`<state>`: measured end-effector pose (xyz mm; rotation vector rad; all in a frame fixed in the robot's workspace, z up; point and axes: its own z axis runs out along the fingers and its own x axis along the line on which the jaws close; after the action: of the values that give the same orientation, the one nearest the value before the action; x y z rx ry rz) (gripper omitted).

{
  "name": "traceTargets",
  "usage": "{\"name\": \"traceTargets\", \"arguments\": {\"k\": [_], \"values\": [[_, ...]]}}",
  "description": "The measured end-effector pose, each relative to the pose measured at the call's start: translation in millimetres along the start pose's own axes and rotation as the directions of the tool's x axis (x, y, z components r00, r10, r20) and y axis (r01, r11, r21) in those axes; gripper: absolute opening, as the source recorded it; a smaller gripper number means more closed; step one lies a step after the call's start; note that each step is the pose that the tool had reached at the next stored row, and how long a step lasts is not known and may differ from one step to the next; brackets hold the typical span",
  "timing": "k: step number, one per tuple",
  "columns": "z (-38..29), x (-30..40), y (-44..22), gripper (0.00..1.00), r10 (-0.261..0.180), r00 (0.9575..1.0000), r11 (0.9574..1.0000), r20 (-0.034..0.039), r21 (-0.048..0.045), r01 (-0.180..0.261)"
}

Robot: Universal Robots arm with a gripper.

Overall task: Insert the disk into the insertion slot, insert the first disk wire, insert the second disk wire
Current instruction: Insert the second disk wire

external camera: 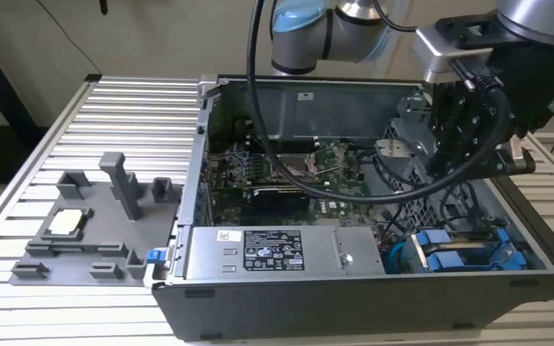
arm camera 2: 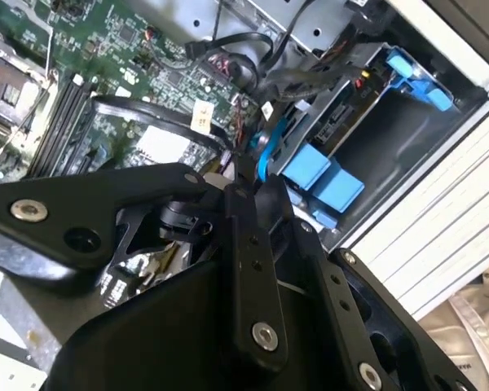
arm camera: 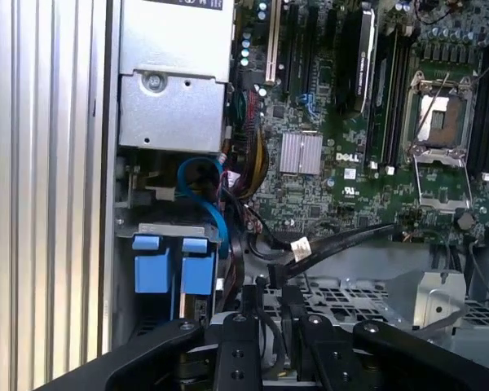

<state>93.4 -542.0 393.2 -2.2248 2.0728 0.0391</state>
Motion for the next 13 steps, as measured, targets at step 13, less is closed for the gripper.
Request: {"name": "traceTargets", "arguments": {"k": [13], "values": [[12.3,-1.8,22.9,0.27,-0.01,0.9999,0.9958,-0.0105,0.0905,0.011]]}}
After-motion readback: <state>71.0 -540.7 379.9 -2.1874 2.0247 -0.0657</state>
